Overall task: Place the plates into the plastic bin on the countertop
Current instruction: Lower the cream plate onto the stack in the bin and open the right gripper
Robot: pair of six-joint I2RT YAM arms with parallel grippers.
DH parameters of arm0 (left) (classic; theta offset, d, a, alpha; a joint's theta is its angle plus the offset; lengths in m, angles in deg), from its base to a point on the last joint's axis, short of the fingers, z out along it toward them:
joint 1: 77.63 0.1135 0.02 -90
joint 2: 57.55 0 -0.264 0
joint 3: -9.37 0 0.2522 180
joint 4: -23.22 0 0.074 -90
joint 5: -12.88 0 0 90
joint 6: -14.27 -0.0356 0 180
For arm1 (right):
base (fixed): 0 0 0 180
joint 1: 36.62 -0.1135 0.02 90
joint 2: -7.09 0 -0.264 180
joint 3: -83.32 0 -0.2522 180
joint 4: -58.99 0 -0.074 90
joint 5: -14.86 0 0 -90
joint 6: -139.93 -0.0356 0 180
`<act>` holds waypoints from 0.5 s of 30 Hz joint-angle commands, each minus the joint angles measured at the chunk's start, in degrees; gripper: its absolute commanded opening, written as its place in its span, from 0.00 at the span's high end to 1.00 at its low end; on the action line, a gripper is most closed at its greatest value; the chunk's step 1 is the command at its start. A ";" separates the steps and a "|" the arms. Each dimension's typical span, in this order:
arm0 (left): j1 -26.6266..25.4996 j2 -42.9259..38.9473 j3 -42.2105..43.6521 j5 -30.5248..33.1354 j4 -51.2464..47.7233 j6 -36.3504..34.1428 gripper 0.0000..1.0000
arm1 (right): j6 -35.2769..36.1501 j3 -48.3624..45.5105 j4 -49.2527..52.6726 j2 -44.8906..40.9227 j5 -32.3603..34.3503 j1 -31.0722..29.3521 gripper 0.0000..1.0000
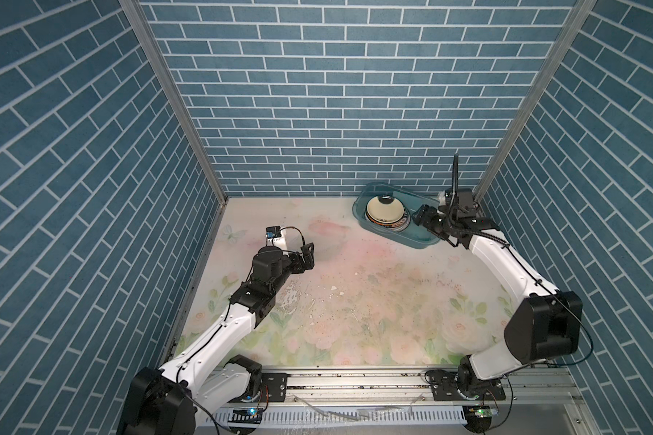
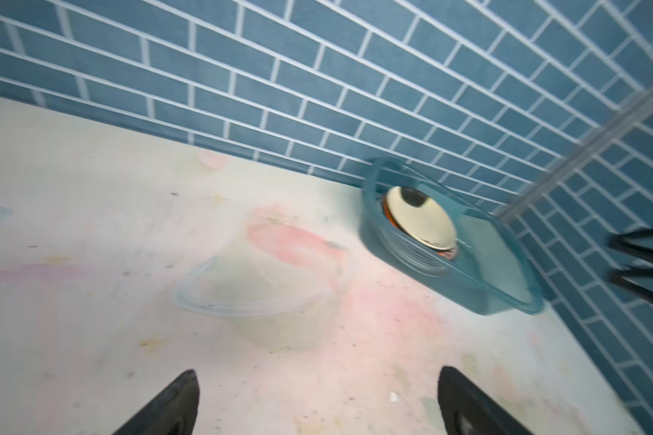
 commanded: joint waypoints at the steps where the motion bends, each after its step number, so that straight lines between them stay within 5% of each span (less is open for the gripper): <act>1: 1.78 -0.90 1.50 15.47 -5.68 -4.40 0.00 | 5.98 -8.17 -3.84 -6.43 9.97 0.34 0.20; 8: 7.02 -0.71 6.75 15.53 0.85 -12.70 0.00 | 13.45 -29.07 -24.55 -20.38 24.77 0.69 0.11; 15: 7.96 0.36 8.48 18.53 4.22 -17.47 0.00 | 19.44 -36.94 -32.77 -23.21 34.56 0.74 0.10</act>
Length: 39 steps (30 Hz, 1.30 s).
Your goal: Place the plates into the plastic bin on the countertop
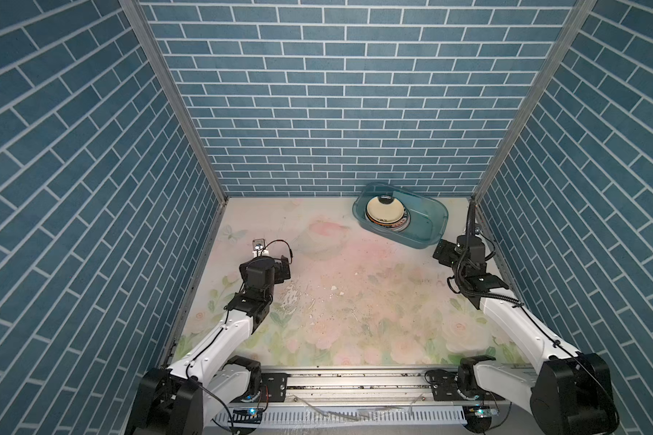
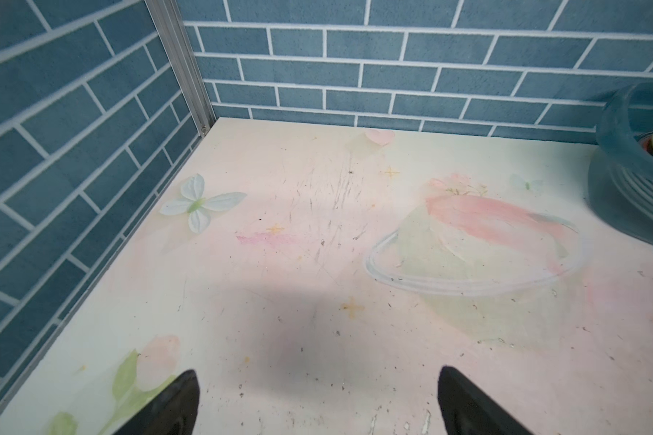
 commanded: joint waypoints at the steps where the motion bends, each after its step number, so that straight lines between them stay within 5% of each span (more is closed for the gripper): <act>1: 1.07 0.20 0.68 2.91 3.91 -3.68 0.01 | 4.81 -2.41 -6.92 -1.14 8.97 0.31 0.09; 7: 1.20 -4.05 5.40 3.74 9.76 -9.49 0.00 | 5.10 -9.98 -14.42 0.15 14.48 0.72 0.09; 11: 1.29 -3.75 18.34 3.58 34.85 -14.37 0.00 | 4.17 -13.35 -19.92 -0.16 15.63 0.82 0.08; 14: 1.38 2.91 22.17 7.23 49.22 -16.00 0.00 | 6.70 -15.26 -24.59 -0.64 14.25 0.94 0.08; 26: 2.50 29.84 17.38 8.61 69.30 -20.17 0.01 | 17.61 -24.92 -47.35 3.74 13.74 2.27 0.08; 31: 5.41 27.80 15.51 4.25 62.11 -17.45 0.00 | 19.93 -27.85 -60.37 7.87 9.75 5.79 0.06; 34: 7.11 29.04 14.61 1.75 60.59 -15.99 0.00 | 17.81 -25.50 -54.79 6.76 8.26 7.33 0.05; 39: 7.86 29.91 14.22 1.00 60.58 -15.36 0.00 | 16.11 -26.63 -65.32 10.48 3.17 10.75 0.05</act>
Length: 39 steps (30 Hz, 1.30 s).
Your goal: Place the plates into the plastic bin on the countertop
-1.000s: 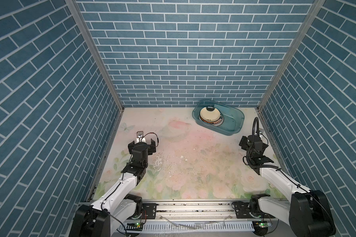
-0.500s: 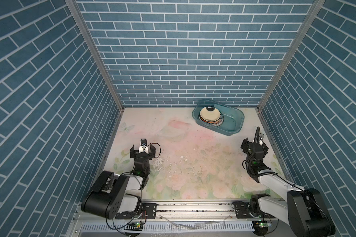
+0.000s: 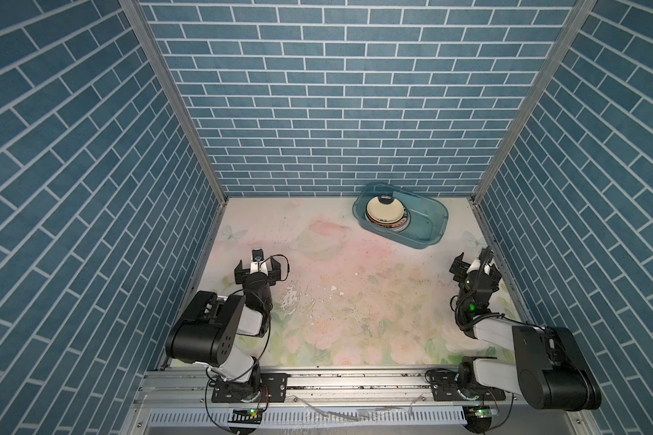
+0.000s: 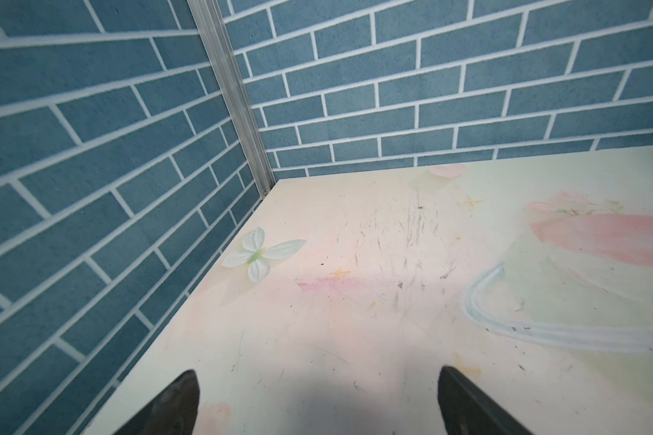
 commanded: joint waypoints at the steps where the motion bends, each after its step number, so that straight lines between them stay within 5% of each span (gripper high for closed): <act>1: 0.89 0.59 -0.65 -1.76 0.53 1.30 0.00 | 0.01 0.88 -6.60 1.48 -5.42 1.53 0.05; 7: 1.02 0.19 -0.58 -1.99 0.18 1.54 0.00 | 0.47 1.60 8.03 -3.88 -10.37 2.17 0.05; 15: 1.19 0.11 -0.99 -2.04 -0.69 1.73 0.00 | -1.04 5.99 9.06 5.49 -14.11 4.21 0.04; 21: 1.29 -0.42 -2.67 -1.79 -4.48 1.98 0.00 | 0.52 9.33 5.97 15.38 -23.94 5.93 0.01; 29: 3.09 -1.15 -9.87 -3.69 -19.34 3.79 0.01 | 0.69 9.06 7.17 14.47 -23.40 5.85 0.01; 39: 4.17 -1.23 -9.40 -4.87 -18.75 4.56 0.00 | 2.18 10.86 9.95 14.95 -27.35 5.84 0.01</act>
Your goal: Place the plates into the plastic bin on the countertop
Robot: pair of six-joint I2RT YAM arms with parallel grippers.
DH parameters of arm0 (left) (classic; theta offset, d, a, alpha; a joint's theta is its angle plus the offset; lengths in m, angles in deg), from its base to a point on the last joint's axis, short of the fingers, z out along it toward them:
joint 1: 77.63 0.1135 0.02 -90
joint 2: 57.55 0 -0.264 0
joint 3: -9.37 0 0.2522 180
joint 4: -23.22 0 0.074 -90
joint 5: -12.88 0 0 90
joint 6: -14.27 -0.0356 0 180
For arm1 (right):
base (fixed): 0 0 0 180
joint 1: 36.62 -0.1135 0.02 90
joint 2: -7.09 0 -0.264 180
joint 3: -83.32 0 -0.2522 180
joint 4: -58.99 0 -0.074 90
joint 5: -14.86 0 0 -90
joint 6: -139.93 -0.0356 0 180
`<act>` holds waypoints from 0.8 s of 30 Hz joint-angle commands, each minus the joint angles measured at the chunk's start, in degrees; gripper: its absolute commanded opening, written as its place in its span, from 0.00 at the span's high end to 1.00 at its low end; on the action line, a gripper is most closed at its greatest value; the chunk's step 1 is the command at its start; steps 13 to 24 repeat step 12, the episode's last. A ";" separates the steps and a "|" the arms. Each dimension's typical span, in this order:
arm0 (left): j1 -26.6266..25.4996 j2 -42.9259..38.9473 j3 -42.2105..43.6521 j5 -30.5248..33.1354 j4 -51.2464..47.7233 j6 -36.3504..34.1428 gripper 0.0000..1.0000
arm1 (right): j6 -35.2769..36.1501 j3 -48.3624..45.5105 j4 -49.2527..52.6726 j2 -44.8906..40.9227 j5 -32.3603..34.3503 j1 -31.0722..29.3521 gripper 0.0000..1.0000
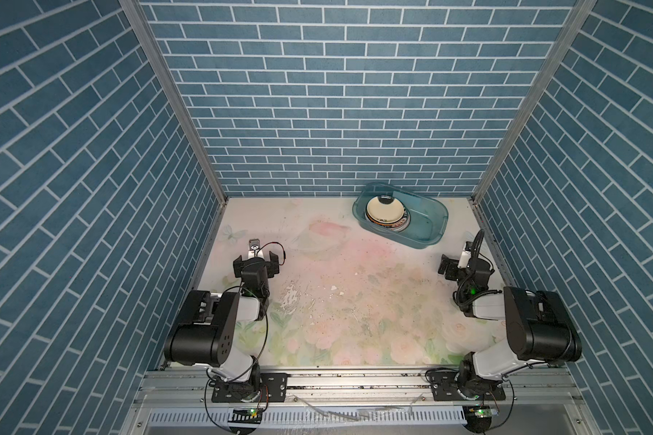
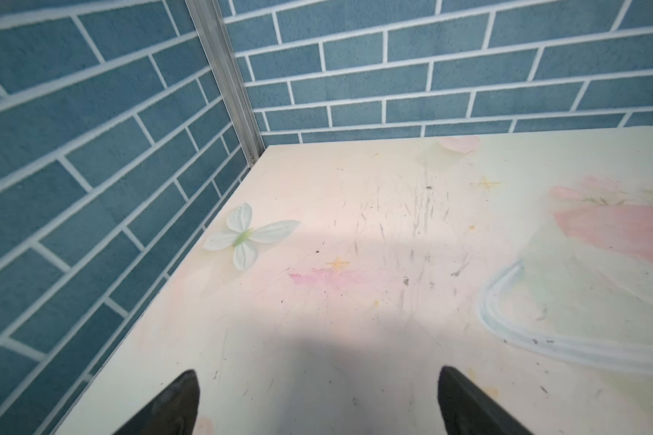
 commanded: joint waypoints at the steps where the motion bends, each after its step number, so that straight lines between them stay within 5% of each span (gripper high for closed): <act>1: 0.22 -0.67 -0.18 -0.65 -1.14 0.57 0.00 | 2.16 1.44 0.80 -0.18 -1.96 0.03 0.01; 24: 0.23 -0.66 -0.23 -0.66 -1.14 0.56 0.00 | 2.16 1.50 1.00 -0.24 -1.85 0.03 0.01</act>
